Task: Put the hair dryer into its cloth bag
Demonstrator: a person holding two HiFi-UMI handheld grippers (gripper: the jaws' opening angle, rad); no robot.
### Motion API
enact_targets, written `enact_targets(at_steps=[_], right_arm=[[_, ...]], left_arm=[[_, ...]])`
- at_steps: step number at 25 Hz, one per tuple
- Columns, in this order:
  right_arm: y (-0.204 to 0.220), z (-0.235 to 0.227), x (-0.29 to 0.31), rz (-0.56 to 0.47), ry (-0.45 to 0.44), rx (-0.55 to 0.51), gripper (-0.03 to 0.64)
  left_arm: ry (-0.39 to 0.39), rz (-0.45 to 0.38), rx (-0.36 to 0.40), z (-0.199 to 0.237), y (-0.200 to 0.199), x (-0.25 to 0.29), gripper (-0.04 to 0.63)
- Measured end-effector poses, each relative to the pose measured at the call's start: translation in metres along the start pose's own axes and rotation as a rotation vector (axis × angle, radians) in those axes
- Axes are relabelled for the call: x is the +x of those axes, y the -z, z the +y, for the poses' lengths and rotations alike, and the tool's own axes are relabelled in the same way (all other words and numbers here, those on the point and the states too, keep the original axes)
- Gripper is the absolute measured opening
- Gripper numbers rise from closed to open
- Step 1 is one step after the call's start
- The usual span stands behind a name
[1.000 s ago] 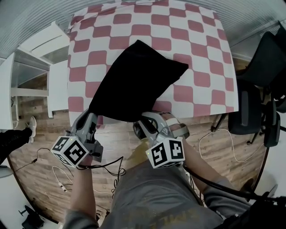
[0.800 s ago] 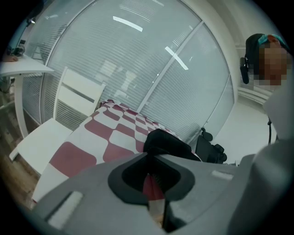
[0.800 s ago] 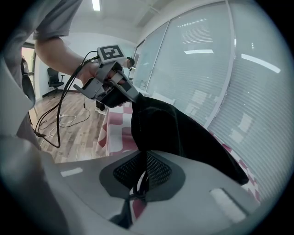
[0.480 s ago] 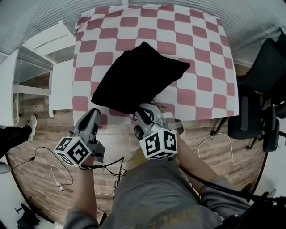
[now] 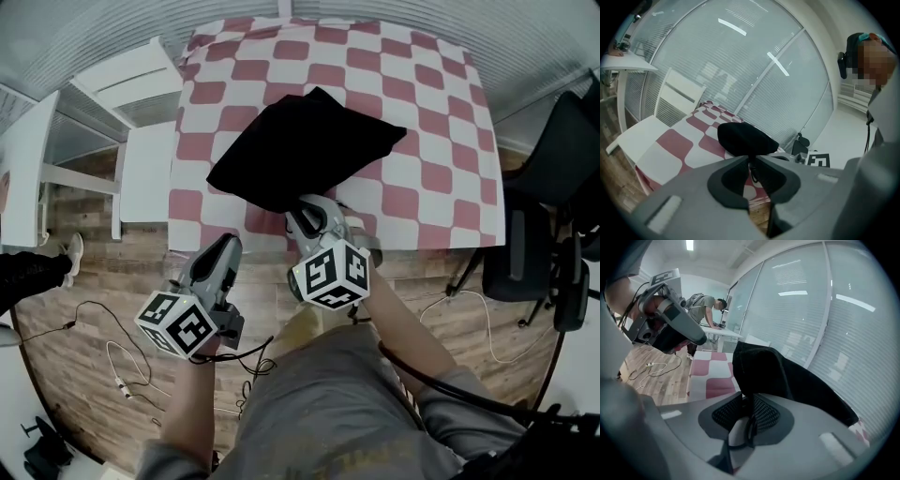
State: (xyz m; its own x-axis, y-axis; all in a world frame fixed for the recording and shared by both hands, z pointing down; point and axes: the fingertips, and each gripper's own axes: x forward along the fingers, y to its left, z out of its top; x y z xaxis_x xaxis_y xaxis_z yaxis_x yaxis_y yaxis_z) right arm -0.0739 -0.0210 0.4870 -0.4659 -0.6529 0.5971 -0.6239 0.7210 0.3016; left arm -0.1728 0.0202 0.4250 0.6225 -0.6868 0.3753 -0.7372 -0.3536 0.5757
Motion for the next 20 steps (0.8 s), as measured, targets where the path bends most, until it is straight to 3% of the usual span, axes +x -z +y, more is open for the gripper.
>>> enact_targets(at_steps=[6, 11, 16, 20], right_arm=[[0.014, 0.016, -0.02, 0.026, -0.072, 0.09, 0.163], [0.019, 0.013, -0.061, -0.039, -0.093, 0.262, 0.136], [-0.008, -0.003, -0.121, -0.156, -0.068, 0.298, 0.085], [-0.043, -0.034, -0.183, -0.29, -0.009, 0.318, 0.028]], left_arm=[[0.004, -0.028, -0.012, -0.018, 0.011, -0.012, 0.044], [-0.026, -0.063, 0.004, -0.037, 0.013, -0.024, 0.044], [-0.078, -0.152, 0.157, -0.086, -0.005, -0.037, 0.017], [-0.111, -0.225, 0.32, -0.14, -0.029, -0.044, 0.0]])
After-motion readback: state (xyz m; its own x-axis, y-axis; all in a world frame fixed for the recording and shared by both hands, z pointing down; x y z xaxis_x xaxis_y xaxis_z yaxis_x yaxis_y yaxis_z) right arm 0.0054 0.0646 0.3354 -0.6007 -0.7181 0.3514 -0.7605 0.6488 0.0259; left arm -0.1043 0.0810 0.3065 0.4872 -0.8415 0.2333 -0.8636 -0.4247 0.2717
